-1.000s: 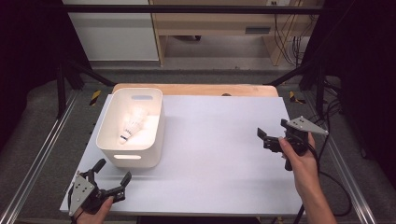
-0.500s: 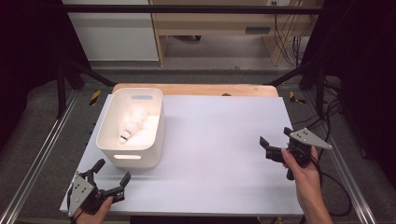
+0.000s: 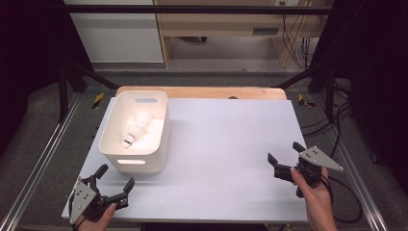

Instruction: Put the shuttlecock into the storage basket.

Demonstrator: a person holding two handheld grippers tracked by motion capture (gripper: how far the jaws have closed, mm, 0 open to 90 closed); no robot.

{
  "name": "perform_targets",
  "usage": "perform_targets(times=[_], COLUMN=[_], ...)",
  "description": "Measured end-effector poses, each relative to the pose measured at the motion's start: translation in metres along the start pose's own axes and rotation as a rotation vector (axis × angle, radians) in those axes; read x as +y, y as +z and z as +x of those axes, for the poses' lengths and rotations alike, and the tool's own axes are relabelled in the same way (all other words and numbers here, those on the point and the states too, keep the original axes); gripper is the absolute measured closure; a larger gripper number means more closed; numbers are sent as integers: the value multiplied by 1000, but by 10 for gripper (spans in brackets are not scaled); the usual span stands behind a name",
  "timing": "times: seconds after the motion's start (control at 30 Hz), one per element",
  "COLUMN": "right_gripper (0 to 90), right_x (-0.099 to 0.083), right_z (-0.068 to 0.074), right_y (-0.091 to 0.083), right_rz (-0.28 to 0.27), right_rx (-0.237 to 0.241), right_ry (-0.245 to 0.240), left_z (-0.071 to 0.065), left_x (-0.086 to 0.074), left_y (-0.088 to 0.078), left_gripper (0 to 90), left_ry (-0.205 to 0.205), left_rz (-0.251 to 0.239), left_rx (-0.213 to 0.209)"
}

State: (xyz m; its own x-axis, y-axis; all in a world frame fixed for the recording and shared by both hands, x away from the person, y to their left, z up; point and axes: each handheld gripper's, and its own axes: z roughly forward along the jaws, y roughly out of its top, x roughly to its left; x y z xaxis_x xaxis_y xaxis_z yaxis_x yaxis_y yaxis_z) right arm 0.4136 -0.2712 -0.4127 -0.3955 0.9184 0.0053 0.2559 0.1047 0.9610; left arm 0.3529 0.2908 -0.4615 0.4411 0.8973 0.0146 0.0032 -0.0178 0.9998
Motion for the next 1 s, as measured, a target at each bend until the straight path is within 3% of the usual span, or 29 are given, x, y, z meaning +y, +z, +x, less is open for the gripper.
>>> perform_targets(times=[0.47, 1.0], right_gripper=[34, 35], right_x=[-23, -43], right_z=[2, 11], right_y=[-19, -13], right_rz=[-17, -39], right_rx=[-18, 0], right_ry=[19, 16], left_z=[-1, -2], left_x=[0, 0], left_y=[1, 0], left_gripper=[9, 8], left_ry=[3, -2], left_rz=[0, -2], left_rx=[-7, -12])
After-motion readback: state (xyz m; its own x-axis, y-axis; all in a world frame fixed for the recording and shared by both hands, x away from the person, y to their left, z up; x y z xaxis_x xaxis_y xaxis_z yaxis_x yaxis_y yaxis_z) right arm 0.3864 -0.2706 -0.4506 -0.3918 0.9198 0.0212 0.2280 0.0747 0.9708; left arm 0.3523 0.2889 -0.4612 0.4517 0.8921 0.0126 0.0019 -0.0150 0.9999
